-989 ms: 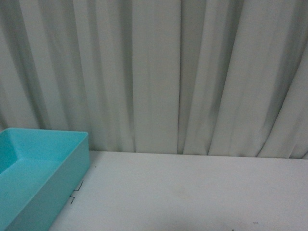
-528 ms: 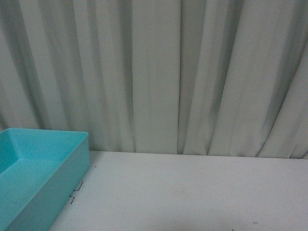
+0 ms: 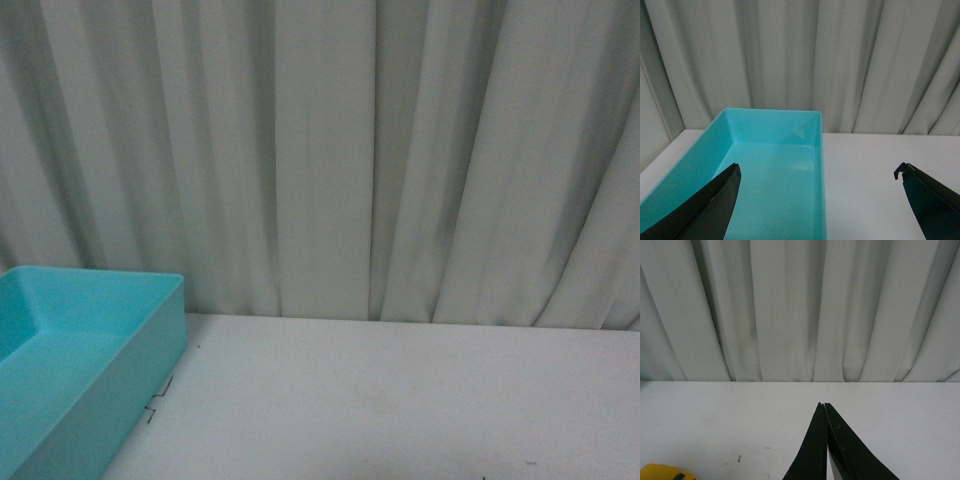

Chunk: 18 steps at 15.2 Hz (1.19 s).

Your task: Wind up and store yellow beetle toy

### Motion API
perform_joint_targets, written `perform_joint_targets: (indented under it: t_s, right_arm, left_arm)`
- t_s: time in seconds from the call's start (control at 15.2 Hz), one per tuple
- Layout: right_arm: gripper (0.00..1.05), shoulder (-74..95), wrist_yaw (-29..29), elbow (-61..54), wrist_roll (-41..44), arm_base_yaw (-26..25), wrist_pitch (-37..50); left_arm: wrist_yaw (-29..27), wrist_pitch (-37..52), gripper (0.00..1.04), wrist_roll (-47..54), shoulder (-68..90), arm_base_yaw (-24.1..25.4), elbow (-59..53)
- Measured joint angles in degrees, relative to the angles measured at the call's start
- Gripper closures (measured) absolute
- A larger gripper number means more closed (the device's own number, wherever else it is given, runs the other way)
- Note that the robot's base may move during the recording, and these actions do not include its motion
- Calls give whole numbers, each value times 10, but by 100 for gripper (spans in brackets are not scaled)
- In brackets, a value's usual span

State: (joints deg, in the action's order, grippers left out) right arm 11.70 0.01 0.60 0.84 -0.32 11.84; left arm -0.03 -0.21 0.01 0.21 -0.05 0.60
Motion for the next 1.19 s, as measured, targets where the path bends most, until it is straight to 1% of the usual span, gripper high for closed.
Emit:
perform_joint_targets:
  t_s: [0.2, 0.26, 0.33, 0.4, 0.59, 0.66, 0.99, 1.06, 1.12, 1.19]
  right_arm:
    - [103, -29, 0, 0, 0, 0, -37]
    - [103, -92, 0, 0, 0, 0, -122]
    - [103, -115, 0, 1, 0, 0, -110]
    - [103, -116, 0, 0, 0, 0, -124]
    - [103, -115, 0, 0, 0, 0, -120]
    - [98, -115, 0, 0, 0, 0, -120]
    - [37, -115, 0, 0, 0, 0, -120]
    - [27, -115, 0, 0, 0, 0, -120]
    - [14, -115, 0, 0, 0, 0, -120]
    - [5, -115, 0, 0, 0, 0, -120]
  left_arm:
    - [0, 0, 7, 0, 0, 0, 0]
    - [0, 0, 7, 0, 0, 0, 0]
    - [0, 0, 7, 0, 0, 0, 0]
    - [0, 0, 7, 0, 0, 0, 0]
    - [0, 0, 7, 0, 0, 0, 0]
    - [0, 0, 7, 0, 0, 0, 0]
    - [0, 0, 7, 0, 0, 0, 0]
    - [0, 0, 7, 0, 0, 0, 0]
    - [20, -37, 7, -11, 8, 6, 10]
    - [103, -158, 7, -51, 93, 37, 68]
